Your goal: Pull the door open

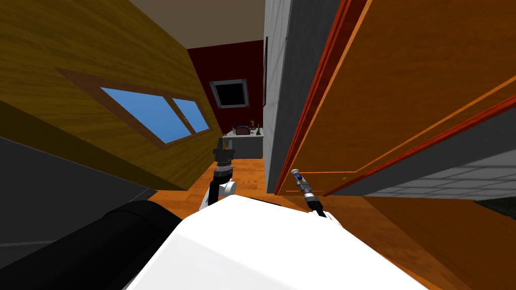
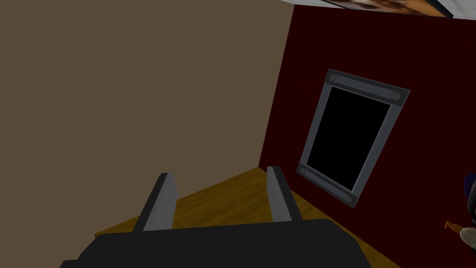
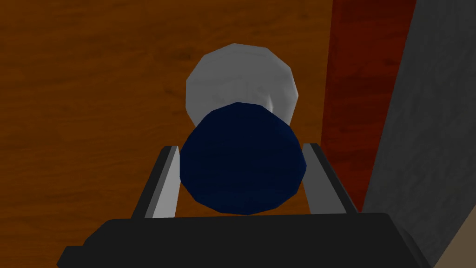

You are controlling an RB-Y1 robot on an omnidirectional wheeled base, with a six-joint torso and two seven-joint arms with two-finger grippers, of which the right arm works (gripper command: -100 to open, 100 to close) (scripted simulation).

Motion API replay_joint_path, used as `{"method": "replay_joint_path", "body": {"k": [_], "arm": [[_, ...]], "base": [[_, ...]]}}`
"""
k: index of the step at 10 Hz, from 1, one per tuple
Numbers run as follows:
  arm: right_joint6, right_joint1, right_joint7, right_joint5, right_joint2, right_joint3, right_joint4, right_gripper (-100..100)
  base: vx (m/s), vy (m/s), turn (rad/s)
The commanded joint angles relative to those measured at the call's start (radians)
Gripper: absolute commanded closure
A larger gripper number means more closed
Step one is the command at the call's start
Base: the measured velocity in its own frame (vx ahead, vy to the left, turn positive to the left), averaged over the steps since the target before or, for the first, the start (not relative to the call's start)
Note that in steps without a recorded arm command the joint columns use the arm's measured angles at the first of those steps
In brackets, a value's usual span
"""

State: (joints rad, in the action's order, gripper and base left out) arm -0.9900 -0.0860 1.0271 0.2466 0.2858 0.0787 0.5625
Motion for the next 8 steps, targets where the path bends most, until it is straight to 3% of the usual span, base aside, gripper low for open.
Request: {"method": "replay_joint_path", "body": {"k": [1,8], "arm": [[-0.003,0.001,-0.049,-0.009,-0.005,-0.007,-0.004,100],[0.005,0.002,-0.215,-0.053,-0.004,-0.017,0.000,100]], "base": [[-0.062,-0.011,0.047],[-0.044,-0.019,0.056]]}}
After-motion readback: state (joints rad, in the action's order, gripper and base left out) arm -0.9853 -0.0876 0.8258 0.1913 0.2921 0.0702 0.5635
